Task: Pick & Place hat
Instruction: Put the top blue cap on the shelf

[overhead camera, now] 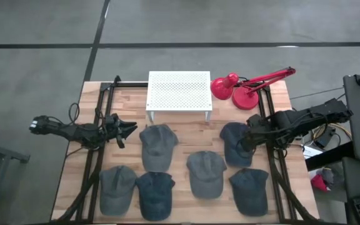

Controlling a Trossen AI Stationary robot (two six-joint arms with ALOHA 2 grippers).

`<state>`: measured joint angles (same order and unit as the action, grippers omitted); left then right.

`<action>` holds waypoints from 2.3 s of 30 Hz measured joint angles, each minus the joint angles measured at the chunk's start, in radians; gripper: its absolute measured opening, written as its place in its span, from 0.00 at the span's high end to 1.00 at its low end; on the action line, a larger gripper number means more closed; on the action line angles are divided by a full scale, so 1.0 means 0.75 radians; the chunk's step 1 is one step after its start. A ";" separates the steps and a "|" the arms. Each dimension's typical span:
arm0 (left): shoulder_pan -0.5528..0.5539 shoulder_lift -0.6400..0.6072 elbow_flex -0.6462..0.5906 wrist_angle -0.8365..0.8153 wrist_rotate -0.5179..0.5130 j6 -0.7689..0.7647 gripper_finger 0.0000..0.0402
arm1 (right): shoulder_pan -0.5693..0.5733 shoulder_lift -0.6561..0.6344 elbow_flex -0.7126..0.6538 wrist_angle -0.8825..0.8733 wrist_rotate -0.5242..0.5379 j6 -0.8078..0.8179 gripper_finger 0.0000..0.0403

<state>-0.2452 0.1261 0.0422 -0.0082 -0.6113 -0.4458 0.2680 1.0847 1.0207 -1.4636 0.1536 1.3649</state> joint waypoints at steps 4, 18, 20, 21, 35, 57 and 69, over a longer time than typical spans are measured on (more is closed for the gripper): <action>0.000 0.000 0.000 0.000 0.000 0.000 0.73 | 0.000 0.005 -0.023 0.014 -0.011 0.060 0.80; 0.000 0.000 0.001 0.000 0.000 -0.010 0.73 | -0.001 0.039 -0.090 0.077 -0.007 0.189 0.43; 0.000 0.000 0.001 0.001 0.000 -0.011 0.73 | -0.001 0.040 -0.131 0.115 -0.007 0.226 0.38; 0.000 0.000 0.001 0.001 0.000 -0.011 0.73 | -0.003 0.040 -0.154 0.141 -0.006 0.244 0.36; 0.000 0.000 0.002 0.000 0.001 -0.010 0.73 | -0.112 0.039 -0.452 0.483 0.090 0.349 0.26; 0.000 0.000 0.002 0.000 0.001 -0.042 0.73 | -0.315 0.039 -0.771 0.914 0.138 0.351 0.49; 0.000 0.000 0.002 0.001 0.001 -0.061 0.73 | -0.315 0.029 -0.552 0.730 0.081 0.107 0.97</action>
<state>-0.2451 0.1261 0.0437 -0.0078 -0.6108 -0.4913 0.0319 1.1065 0.6069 -0.9162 0.2144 1.4455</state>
